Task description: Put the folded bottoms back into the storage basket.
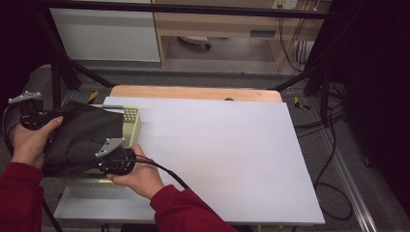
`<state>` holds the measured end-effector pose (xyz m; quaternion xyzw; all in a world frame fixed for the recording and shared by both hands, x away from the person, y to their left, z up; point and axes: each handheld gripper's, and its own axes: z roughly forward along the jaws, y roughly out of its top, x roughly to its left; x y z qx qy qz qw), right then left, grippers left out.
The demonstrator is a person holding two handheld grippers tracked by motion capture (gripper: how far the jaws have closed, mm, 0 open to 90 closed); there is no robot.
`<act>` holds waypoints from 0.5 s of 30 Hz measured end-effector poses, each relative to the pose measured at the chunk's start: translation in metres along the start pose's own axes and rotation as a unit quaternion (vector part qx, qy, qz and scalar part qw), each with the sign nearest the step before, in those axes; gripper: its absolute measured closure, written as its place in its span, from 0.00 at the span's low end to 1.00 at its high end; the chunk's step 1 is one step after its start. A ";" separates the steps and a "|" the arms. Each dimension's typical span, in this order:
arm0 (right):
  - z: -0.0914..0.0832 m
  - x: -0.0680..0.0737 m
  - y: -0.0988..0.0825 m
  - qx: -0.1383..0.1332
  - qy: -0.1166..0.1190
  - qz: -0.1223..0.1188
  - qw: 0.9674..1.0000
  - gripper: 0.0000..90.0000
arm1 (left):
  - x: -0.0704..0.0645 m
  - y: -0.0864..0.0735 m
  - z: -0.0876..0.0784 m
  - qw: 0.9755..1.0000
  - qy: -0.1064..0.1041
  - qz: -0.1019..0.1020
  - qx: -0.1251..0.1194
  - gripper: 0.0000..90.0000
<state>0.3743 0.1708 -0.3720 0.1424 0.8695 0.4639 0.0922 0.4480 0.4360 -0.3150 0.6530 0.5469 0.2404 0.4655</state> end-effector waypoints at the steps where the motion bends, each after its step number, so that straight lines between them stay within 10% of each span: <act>1: 0.001 -0.002 -0.001 0.002 -0.001 0.001 1.000 0.70 | 0.000 0.000 0.002 1.000 0.000 0.001 0.000 0.92; 15: 0.002 -0.022 0.000 0.010 -0.029 0.027 0.999 0.68 | -0.005 0.010 0.036 0.999 -0.011 0.044 -0.014 0.90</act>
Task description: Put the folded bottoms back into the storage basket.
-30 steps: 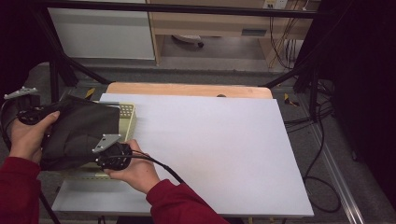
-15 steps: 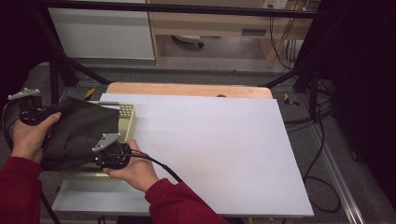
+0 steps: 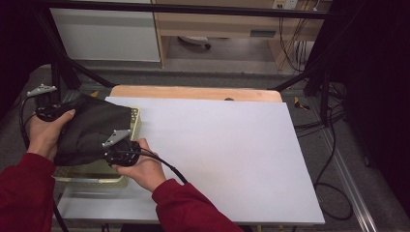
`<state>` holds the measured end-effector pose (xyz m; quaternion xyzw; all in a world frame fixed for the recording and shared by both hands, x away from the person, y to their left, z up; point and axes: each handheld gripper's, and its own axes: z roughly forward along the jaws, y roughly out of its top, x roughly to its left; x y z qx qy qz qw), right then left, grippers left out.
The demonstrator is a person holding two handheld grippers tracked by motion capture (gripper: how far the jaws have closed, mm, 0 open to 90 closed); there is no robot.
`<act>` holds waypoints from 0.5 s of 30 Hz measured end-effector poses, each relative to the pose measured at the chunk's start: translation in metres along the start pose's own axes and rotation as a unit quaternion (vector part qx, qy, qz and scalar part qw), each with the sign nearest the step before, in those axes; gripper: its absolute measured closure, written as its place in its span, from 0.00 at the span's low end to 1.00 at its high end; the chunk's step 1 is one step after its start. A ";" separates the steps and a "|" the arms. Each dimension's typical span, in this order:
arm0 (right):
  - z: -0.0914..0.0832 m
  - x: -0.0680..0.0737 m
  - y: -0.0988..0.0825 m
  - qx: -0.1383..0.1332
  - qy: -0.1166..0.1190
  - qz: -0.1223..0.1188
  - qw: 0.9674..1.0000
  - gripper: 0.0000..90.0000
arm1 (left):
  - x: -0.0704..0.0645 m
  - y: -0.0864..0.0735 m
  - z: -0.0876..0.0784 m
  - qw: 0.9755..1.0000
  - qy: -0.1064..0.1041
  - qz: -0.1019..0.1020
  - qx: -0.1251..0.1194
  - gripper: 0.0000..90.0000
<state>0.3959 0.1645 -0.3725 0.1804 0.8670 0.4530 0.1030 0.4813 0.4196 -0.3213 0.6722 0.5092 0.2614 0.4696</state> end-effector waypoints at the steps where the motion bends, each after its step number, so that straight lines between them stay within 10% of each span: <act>1: 0.001 0.000 0.000 -0.001 -0.002 -0.001 1.000 0.67 | 0.000 0.000 0.001 1.000 0.005 0.002 -0.002 0.88; 7: -0.004 0.003 -0.002 0.000 -0.009 0.022 1.000 0.24 | -0.005 -0.003 -0.001 0.999 0.037 0.004 -0.023 0.48; 15: -0.036 -0.010 -0.008 -0.008 -0.029 0.026 0.999 0.11 | -0.034 0.004 -0.005 0.999 0.043 0.020 -0.021 0.29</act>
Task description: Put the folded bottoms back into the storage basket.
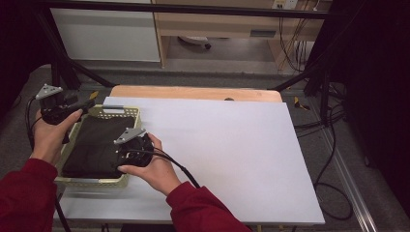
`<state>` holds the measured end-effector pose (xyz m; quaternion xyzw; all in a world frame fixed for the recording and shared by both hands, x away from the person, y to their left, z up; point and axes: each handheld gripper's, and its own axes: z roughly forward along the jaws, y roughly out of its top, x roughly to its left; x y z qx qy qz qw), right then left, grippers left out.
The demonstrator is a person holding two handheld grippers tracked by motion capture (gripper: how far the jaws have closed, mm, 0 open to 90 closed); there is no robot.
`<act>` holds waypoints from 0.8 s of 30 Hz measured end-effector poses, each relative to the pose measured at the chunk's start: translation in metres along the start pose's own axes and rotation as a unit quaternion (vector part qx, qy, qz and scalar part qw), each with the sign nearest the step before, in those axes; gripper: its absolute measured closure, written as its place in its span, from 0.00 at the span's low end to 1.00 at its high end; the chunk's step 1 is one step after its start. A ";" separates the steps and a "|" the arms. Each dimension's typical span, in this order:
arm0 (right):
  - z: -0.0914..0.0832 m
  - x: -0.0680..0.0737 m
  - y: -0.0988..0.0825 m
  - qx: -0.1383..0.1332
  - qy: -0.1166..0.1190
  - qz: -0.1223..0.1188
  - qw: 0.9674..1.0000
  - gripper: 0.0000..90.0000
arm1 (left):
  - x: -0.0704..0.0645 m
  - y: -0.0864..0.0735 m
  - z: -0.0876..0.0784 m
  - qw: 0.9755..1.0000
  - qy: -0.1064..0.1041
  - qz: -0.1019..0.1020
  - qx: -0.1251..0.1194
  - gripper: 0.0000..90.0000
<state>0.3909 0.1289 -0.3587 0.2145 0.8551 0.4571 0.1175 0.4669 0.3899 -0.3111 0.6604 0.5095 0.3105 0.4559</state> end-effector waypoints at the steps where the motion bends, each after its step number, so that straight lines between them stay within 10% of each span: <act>1: -0.002 -0.002 -0.001 0.001 -0.003 0.001 1.000 0.09 | -0.003 0.001 0.000 1.000 -0.001 -0.001 0.001 0.27; 24: -0.066 -0.073 -0.039 -0.014 -0.045 0.044 0.998 0.05 | -0.073 -0.026 -0.029 0.998 -0.041 -0.026 -0.035 0.09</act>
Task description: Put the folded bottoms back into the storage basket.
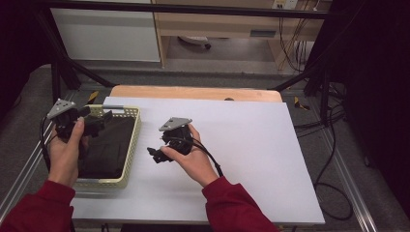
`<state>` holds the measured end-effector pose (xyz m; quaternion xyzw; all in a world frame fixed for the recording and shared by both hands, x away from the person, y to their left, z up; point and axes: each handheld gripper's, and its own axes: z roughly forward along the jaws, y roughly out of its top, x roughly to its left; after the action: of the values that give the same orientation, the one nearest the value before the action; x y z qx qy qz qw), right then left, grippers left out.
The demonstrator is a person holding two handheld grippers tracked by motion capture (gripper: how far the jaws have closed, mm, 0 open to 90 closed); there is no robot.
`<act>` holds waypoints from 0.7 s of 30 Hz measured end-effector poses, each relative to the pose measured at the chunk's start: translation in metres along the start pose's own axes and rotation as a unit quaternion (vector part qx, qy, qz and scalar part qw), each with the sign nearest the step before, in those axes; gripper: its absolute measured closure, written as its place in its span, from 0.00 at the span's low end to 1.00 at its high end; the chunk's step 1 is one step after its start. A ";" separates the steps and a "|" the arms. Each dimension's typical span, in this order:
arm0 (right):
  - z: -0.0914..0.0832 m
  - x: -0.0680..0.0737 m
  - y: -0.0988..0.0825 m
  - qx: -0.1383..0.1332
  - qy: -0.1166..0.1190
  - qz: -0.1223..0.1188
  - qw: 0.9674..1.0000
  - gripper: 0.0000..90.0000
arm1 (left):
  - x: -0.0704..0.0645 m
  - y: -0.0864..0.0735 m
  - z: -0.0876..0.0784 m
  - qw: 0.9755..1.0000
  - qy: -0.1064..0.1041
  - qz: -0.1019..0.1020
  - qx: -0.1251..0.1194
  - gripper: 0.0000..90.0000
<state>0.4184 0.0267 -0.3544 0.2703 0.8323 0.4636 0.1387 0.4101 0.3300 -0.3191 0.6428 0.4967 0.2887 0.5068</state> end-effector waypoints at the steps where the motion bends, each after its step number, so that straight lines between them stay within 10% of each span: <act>1: -0.003 -0.003 -0.002 0.002 -0.001 0.002 1.000 0.05 | -0.005 -0.002 -0.001 1.000 -0.002 0.007 0.001 0.09; 5: -0.014 -0.014 -0.008 -0.003 -0.002 0.012 1.000 0.04 | -0.020 -0.007 -0.004 0.999 -0.013 0.033 0.005 0.06; 15: -0.032 -0.051 -0.022 -0.016 -0.026 0.045 0.999 0.04 | -0.047 -0.042 -0.008 0.997 -0.071 -0.007 -0.004 0.07; 21: -0.043 -0.065 -0.030 -0.012 -0.036 0.054 0.998 0.05 | -0.058 -0.061 -0.012 0.998 -0.063 0.009 -0.009 0.07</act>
<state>0.4410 -0.0538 -0.3583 0.3297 0.8051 0.4709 0.1461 0.3585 0.2797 -0.3649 0.6597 0.4554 0.2561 0.5401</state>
